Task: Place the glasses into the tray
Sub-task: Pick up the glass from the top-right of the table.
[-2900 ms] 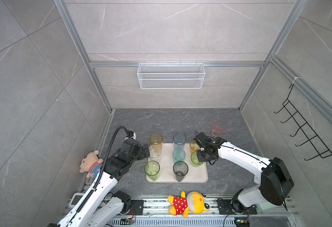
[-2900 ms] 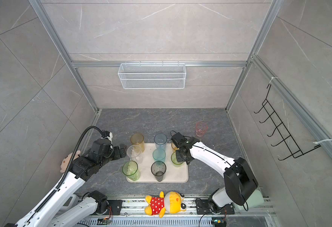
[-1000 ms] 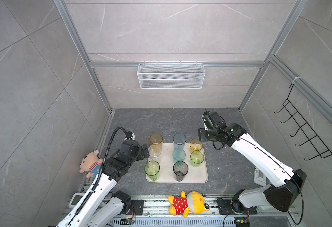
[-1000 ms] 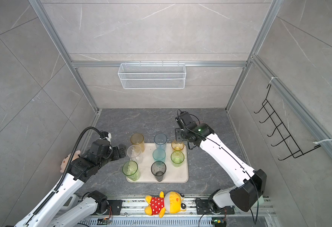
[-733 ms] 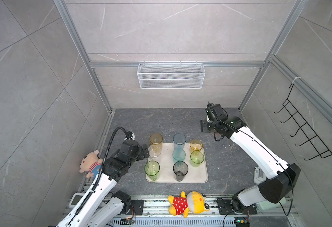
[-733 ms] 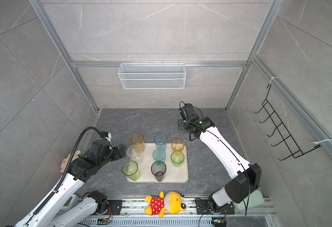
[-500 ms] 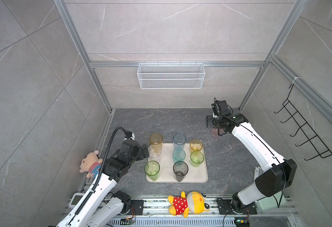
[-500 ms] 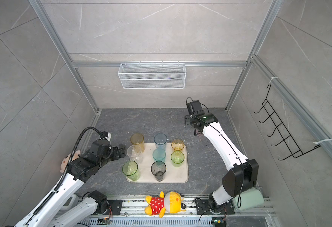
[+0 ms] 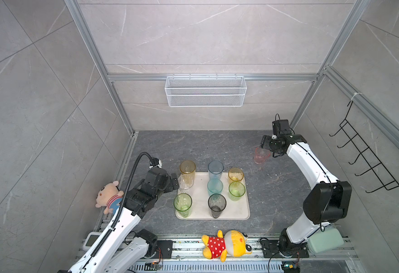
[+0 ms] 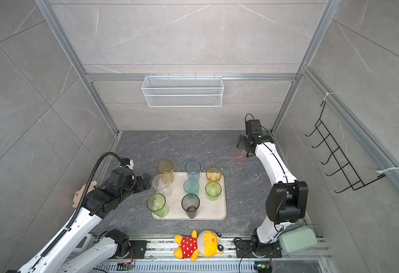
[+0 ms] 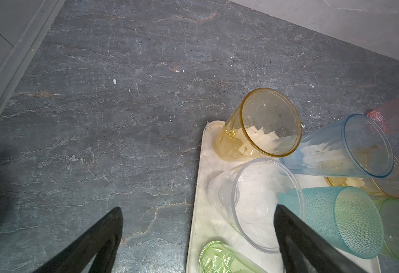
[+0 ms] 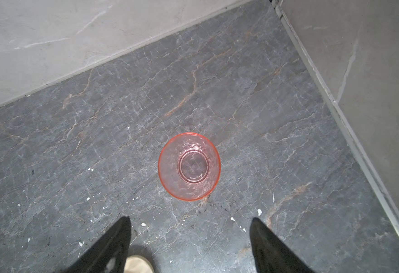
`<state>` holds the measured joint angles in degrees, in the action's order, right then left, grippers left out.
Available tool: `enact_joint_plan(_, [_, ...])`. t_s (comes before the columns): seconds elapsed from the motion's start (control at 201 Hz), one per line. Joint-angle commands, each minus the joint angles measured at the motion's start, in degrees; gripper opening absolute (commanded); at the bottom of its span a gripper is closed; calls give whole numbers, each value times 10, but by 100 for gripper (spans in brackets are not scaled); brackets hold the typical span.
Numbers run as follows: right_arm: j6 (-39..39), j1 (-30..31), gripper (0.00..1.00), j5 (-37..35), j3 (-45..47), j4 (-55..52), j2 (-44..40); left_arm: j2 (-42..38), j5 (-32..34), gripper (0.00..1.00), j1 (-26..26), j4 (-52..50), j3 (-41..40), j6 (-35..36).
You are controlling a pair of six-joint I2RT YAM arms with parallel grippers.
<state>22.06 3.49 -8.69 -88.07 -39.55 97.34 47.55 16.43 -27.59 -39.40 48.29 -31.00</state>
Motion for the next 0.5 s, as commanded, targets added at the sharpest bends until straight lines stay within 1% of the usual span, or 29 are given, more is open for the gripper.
enact_joint_plan(0.0, [21, -12, 81, 18, 11, 19, 23, 2, 8, 100, 3, 6, 13, 6])
enact_joint_plan(0.184, [34, -30, 82, 30, 22, 37, 59, 8, 5, 100, 3, 9, 13, 5])
enact_joint_plan(0.493, [50, -40, 82, 48, 23, 54, 102, 13, 2, 100, 3, 11, 13, 5])
